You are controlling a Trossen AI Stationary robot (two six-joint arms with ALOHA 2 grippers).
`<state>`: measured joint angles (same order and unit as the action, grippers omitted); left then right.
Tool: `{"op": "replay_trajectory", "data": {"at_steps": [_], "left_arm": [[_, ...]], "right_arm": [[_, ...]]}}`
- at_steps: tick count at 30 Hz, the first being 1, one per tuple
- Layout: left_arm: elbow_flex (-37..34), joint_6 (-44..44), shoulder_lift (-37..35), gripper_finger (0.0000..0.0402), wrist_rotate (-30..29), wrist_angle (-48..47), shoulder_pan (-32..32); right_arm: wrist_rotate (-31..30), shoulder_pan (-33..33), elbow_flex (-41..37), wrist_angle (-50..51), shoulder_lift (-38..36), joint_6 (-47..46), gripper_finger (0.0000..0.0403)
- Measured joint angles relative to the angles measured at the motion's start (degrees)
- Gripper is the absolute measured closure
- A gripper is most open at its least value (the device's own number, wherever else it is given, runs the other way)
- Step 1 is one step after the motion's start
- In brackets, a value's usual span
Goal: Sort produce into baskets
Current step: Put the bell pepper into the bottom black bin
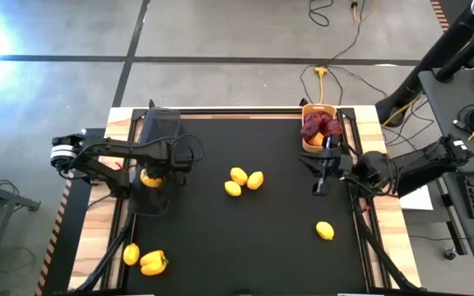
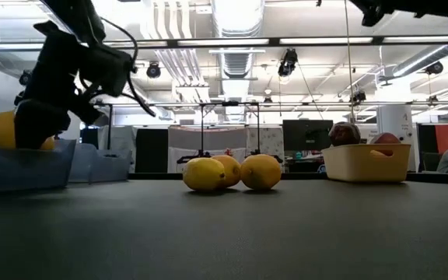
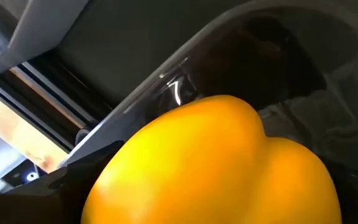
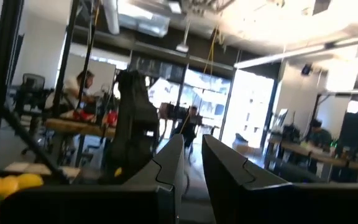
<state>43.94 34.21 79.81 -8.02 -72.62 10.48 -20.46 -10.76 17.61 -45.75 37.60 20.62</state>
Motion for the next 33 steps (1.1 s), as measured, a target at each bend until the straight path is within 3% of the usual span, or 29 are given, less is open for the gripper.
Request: {"op": "replay_trajectory", "data": {"at_steps": [7, 12, 22, 33], "left_arm": [[-0.1, -1.4, 4.1, 0.0003, 0.6, -0.5, 0.4], [1.9, -1.2, 4.9, 0.0003, 1.3, -4.8, 0.2], [11.8, 7.2, -2.6, 0.0003, 1.6, -12.8, -4.0], [6.6, 9.8, -3.9, 0.0003, 6.9, -9.2, -4.7]], "right_arm": [[4.6, 0.0, 0.9, -2.1, 0.5, 3.9, 0.0344], [7.4, 0.0, 3.5, -1.6, 3.8, 4.1, 0.0305], [7.1, 0.0, 11.3, -1.3, 16.5, 4.1, 0.0222], [6.9, 0.0, 19.2, -1.0, 28.7, 4.0, 0.0176]]}}
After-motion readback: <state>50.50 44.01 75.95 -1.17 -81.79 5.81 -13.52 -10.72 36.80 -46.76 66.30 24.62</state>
